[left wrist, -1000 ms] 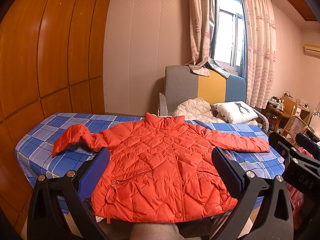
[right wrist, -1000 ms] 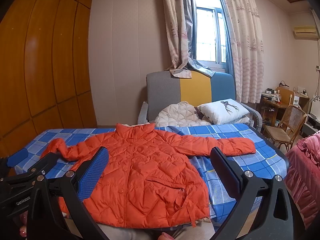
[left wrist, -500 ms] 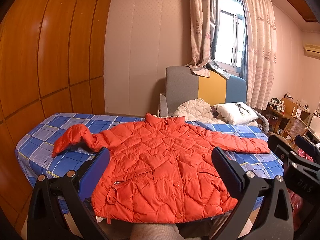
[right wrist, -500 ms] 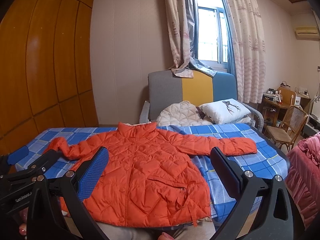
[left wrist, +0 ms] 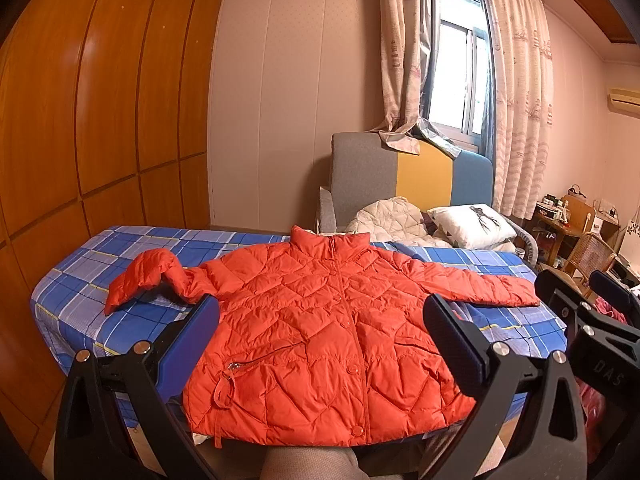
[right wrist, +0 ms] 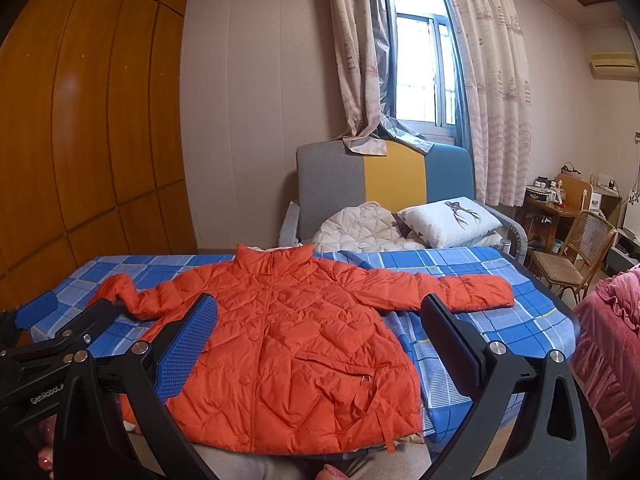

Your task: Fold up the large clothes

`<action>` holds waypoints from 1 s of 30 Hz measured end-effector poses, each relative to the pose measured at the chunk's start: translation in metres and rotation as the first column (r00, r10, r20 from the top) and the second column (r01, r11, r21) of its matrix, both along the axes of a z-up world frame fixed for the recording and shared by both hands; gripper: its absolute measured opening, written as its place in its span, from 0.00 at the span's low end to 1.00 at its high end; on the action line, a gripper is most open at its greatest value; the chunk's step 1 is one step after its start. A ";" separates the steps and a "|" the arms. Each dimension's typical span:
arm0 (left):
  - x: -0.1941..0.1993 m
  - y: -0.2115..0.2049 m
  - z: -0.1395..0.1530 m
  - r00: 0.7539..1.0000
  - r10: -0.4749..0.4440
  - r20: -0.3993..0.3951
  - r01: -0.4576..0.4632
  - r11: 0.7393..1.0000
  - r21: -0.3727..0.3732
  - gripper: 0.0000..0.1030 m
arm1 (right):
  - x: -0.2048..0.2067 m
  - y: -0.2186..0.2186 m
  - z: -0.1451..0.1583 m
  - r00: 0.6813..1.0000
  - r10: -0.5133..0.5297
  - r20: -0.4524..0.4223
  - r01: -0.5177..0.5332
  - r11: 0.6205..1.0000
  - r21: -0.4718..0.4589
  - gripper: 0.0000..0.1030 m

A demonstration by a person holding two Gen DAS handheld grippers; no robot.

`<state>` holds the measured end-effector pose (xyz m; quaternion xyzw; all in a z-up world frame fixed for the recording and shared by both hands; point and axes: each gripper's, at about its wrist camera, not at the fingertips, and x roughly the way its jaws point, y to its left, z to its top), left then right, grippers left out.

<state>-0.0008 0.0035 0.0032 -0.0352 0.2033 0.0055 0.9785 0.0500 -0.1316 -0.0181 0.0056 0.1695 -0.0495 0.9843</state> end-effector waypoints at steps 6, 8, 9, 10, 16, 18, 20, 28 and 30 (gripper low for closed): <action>0.000 0.001 0.000 1.000 -0.001 -0.001 0.001 1.000 -0.002 0.98 | 0.000 0.000 0.000 1.000 0.000 -0.001 0.000 1.000 0.001 0.97; 0.000 0.000 0.000 1.000 -0.001 -0.001 0.001 1.000 -0.002 0.98 | 0.000 0.000 0.000 1.000 0.000 -0.001 0.000 1.000 0.002 0.97; 0.000 0.001 0.000 1.000 -0.002 0.000 0.002 1.000 -0.002 0.98 | 0.000 0.000 0.000 1.000 0.000 0.000 0.000 1.000 0.001 0.97; 0.000 0.001 0.000 1.000 -0.002 0.000 0.002 1.000 -0.001 0.98 | 0.000 0.000 0.000 1.000 0.000 0.000 0.000 1.000 -0.001 0.97; 0.000 0.001 -0.001 1.000 -0.001 -0.001 0.001 1.000 -0.002 0.98 | 0.000 0.000 0.000 1.000 0.000 0.000 0.000 1.000 0.001 0.97; -0.001 0.001 -0.001 1.000 -0.002 -0.003 0.002 1.000 -0.002 0.98 | 0.000 0.000 0.000 1.000 0.000 -0.002 0.000 1.000 -0.001 0.97; 0.000 0.001 -0.002 1.000 -0.003 -0.004 0.003 1.000 -0.002 0.98 | 0.000 0.000 0.000 1.000 0.000 -0.002 0.000 1.000 -0.001 0.97; 0.002 0.000 -0.006 1.000 -0.007 -0.011 0.007 1.000 0.002 0.98 | 0.001 -0.001 -0.002 1.000 -0.005 -0.005 0.005 1.000 -0.003 0.97; 0.004 -0.002 -0.009 1.000 -0.011 -0.018 0.011 1.000 0.007 0.98 | 0.001 -0.002 -0.005 1.000 -0.008 -0.012 0.008 1.000 -0.002 0.97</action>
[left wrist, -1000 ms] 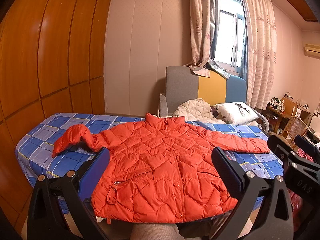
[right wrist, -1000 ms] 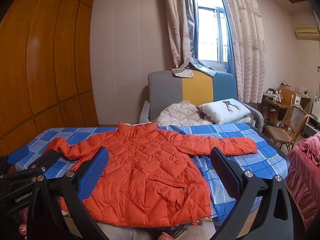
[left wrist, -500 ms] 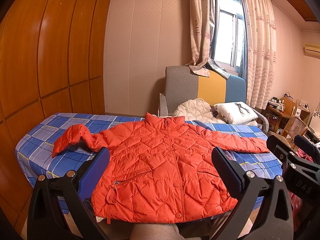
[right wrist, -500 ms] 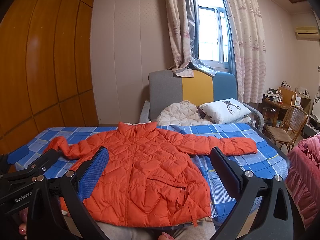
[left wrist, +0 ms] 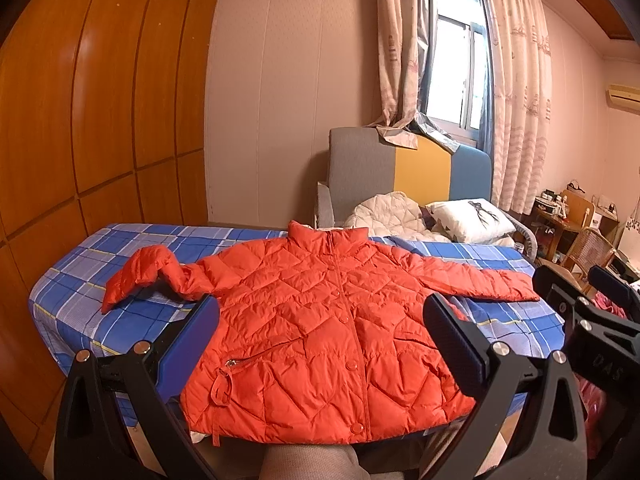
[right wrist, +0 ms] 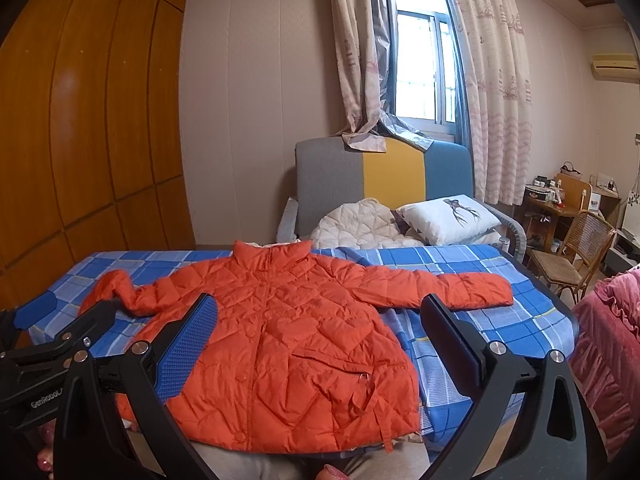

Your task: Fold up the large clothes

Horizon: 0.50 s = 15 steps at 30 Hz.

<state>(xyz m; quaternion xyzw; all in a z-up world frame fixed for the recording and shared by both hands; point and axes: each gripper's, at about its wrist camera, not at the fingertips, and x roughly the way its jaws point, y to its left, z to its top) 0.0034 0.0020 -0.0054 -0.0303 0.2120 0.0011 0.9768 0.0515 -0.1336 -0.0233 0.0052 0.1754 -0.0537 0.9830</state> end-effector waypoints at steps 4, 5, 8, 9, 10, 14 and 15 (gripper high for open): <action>0.005 -0.002 -0.006 1.000 -0.002 -0.015 0.002 1.000 0.009 0.98 | 0.004 -0.003 -0.005 1.000 -0.013 -0.014 0.013 1.000 0.003 0.97; 0.006 -0.002 -0.007 1.000 -0.001 -0.018 0.001 1.000 0.009 0.98 | 0.006 -0.005 -0.006 1.000 -0.015 -0.018 0.015 1.000 0.003 0.97; 0.012 0.001 -0.009 0.999 0.009 -0.033 -0.009 1.000 0.003 0.98 | 0.011 -0.008 -0.008 0.999 -0.025 -0.031 0.025 1.000 0.003 0.97; 0.014 0.002 -0.010 0.999 0.013 -0.036 -0.013 1.000 -0.001 0.98 | 0.012 -0.010 -0.009 0.999 -0.027 -0.034 0.028 1.000 0.005 0.97; 0.016 0.003 -0.011 0.999 0.018 -0.041 -0.018 1.000 -0.006 0.98 | 0.013 -0.011 -0.009 0.999 -0.030 -0.037 0.030 1.000 0.005 0.97; 0.030 0.010 -0.017 0.997 0.021 -0.080 -0.023 1.000 -0.015 0.98 | 0.024 -0.015 -0.013 0.997 -0.031 -0.065 0.031 0.999 0.009 0.97; 0.036 0.012 -0.020 0.995 0.011 -0.099 -0.013 1.000 -0.019 0.98 | 0.030 -0.019 -0.015 0.997 -0.025 -0.079 0.027 0.999 0.021 0.97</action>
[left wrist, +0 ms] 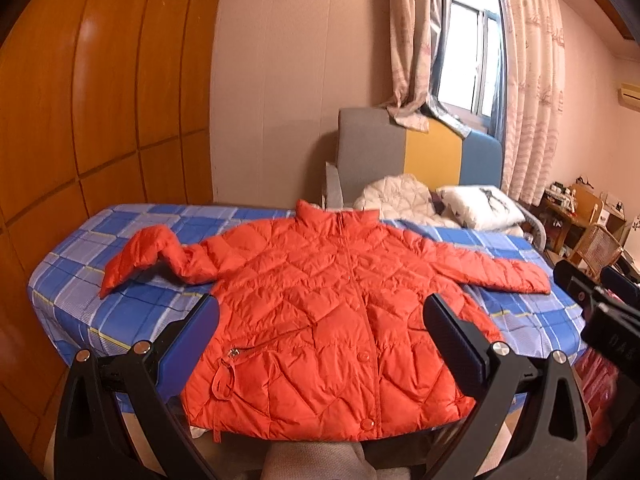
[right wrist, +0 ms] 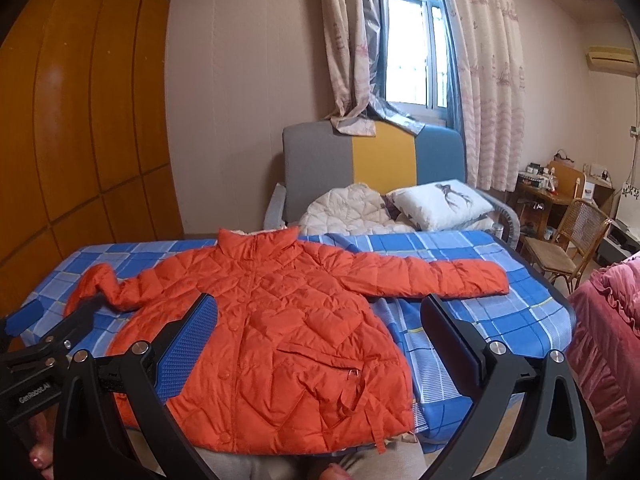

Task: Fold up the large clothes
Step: 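Grasp the orange jacket's sleeve cuff with the left gripper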

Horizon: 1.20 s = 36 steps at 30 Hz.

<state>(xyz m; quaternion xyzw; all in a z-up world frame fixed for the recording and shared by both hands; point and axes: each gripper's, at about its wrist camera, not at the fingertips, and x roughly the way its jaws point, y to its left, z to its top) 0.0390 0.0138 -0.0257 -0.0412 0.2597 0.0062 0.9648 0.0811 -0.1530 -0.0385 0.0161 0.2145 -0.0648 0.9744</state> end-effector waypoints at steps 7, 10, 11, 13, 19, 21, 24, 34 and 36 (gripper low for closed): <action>0.053 0.022 -0.045 0.986 0.035 -0.166 -0.046 0.997 -0.065 0.98 | 0.053 -0.039 -0.032 1.000 -0.003 -0.021 0.006 0.995 0.103 0.97; 0.079 0.037 -0.070 0.971 0.093 -0.220 -0.109 0.992 -0.061 0.98 | 0.085 -0.061 -0.058 0.987 -0.031 -0.155 0.046 0.995 0.093 0.97; 0.085 0.043 -0.076 0.965 0.108 -0.237 -0.126 0.990 -0.065 0.98 | 0.096 -0.069 -0.068 0.980 -0.040 -0.193 0.057 0.995 0.082 0.97; 0.102 0.061 -0.090 0.953 0.127 -0.277 -0.164 0.980 -0.115 0.98 | 0.111 -0.086 -0.083 0.970 -0.067 -0.233 0.088 0.993 0.081 0.97; 0.142 0.130 -0.114 0.915 0.280 -0.290 -0.337 0.925 -0.173 0.98 | 0.151 -0.134 -0.126 0.918 -0.183 -0.350 0.221 0.973 0.070 0.97; 0.154 0.159 -0.121 0.895 0.345 -0.284 -0.410 0.886 -0.215 0.98 | 0.162 -0.136 -0.136 0.902 -0.227 -0.368 0.244 0.970 0.001 0.97; 0.167 0.208 -0.134 0.870 0.398 -0.289 -0.481 0.812 -0.331 0.98 | 0.177 -0.137 -0.146 0.890 -0.244 -0.385 0.256 0.967 -0.022 0.97; 0.193 0.333 -0.193 0.715 0.581 -0.388 -0.673 0.425 -0.605 0.92 | 0.209 -0.118 -0.164 0.867 -0.341 -0.362 0.303 0.939 -0.161 0.97; 0.198 0.344 -0.199 0.703 0.596 -0.388 -0.675 0.388 -0.627 0.86 | 0.213 -0.122 -0.168 0.850 -0.377 -0.367 0.335 0.926 -0.175 0.97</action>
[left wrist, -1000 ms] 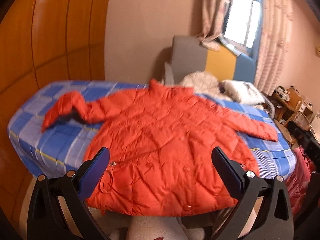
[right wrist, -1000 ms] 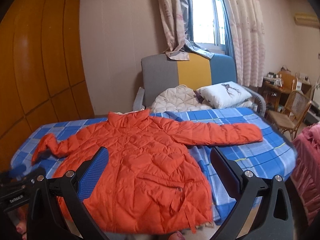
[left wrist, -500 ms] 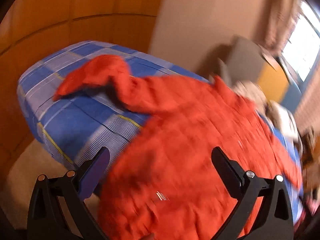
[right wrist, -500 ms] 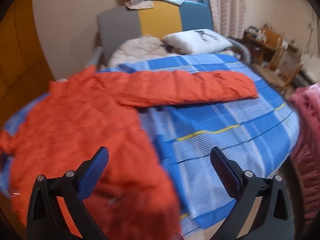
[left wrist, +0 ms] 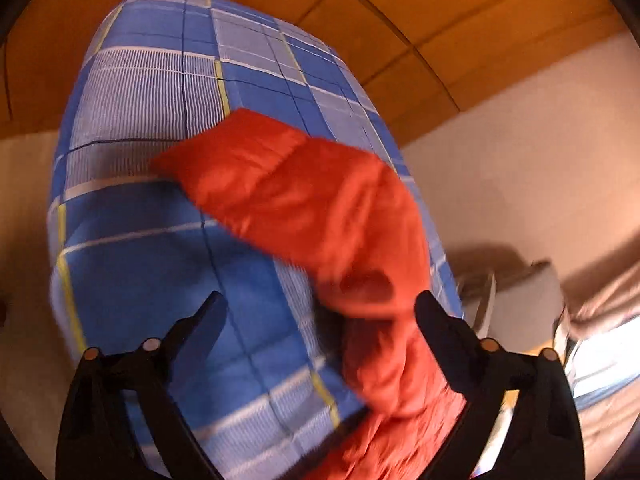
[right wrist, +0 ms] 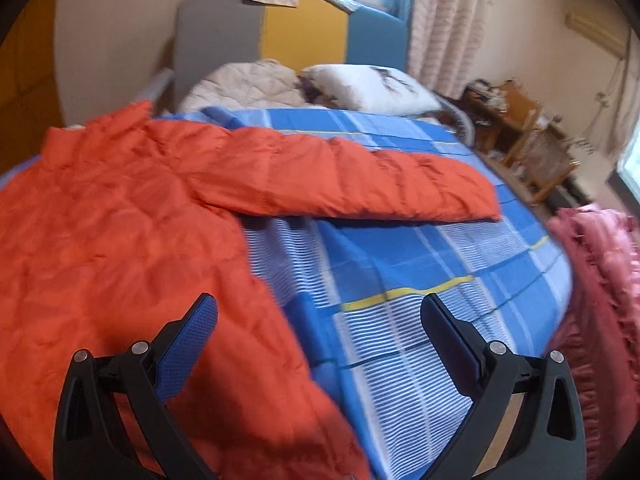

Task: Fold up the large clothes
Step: 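Grasp the orange jacket's sleeve cuff with the left gripper, then lift the sleeve and fold it across the jacket body with the left gripper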

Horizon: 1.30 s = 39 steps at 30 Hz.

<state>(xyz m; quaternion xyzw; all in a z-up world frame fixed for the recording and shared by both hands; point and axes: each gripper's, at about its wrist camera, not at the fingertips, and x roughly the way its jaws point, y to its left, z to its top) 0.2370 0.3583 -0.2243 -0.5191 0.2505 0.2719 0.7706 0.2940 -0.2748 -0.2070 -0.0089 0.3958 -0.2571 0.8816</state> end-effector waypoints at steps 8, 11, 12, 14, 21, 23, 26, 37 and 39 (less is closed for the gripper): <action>0.032 0.045 -0.032 0.991 0.125 0.043 -0.119 0.985 -0.129 0.54 | 0.005 -0.005 -0.006 1.000 -0.023 0.015 0.022 0.999 0.047 0.97; 0.033 0.059 -0.048 0.988 0.149 0.036 -0.140 0.972 -0.190 0.25 | 0.007 0.000 -0.008 1.000 -0.017 0.008 0.017 1.000 0.001 0.97; 0.034 0.063 -0.051 0.988 0.155 0.027 -0.147 0.971 -0.187 0.16 | 0.008 0.001 -0.008 1.000 -0.023 0.004 0.023 1.000 -0.017 0.97; 0.033 0.070 -0.051 0.987 0.163 0.001 -0.161 0.977 -0.139 0.10 | 0.010 0.001 -0.009 0.999 -0.050 -0.003 0.050 0.997 -0.059 0.97; 0.022 0.093 -0.040 0.974 0.222 -0.040 -0.221 0.975 0.010 0.06 | 0.015 0.002 -0.013 0.995 -0.096 -0.014 0.094 0.987 -0.131 0.97; 0.024 0.090 -0.026 0.976 0.213 -0.033 -0.210 0.975 0.078 0.06 | 0.015 0.004 -0.012 0.996 -0.086 -0.012 0.084 0.986 -0.144 0.97; 0.029 0.066 0.009 0.986 0.168 -0.017 -0.159 0.957 0.244 0.06 | 0.015 0.007 -0.014 0.997 -0.077 -0.018 0.073 0.984 -0.162 0.97; 0.085 -0.053 0.099 0.980 -0.198 0.005 0.156 0.790 0.593 0.06 | 0.020 0.012 -0.020 0.997 -0.072 -0.042 0.062 0.977 -0.204 0.97; 0.096 -0.078 0.105 0.963 -0.268 -0.008 0.217 0.761 0.612 0.06 | 0.019 0.011 -0.020 0.997 -0.070 -0.042 0.060 0.979 -0.197 0.97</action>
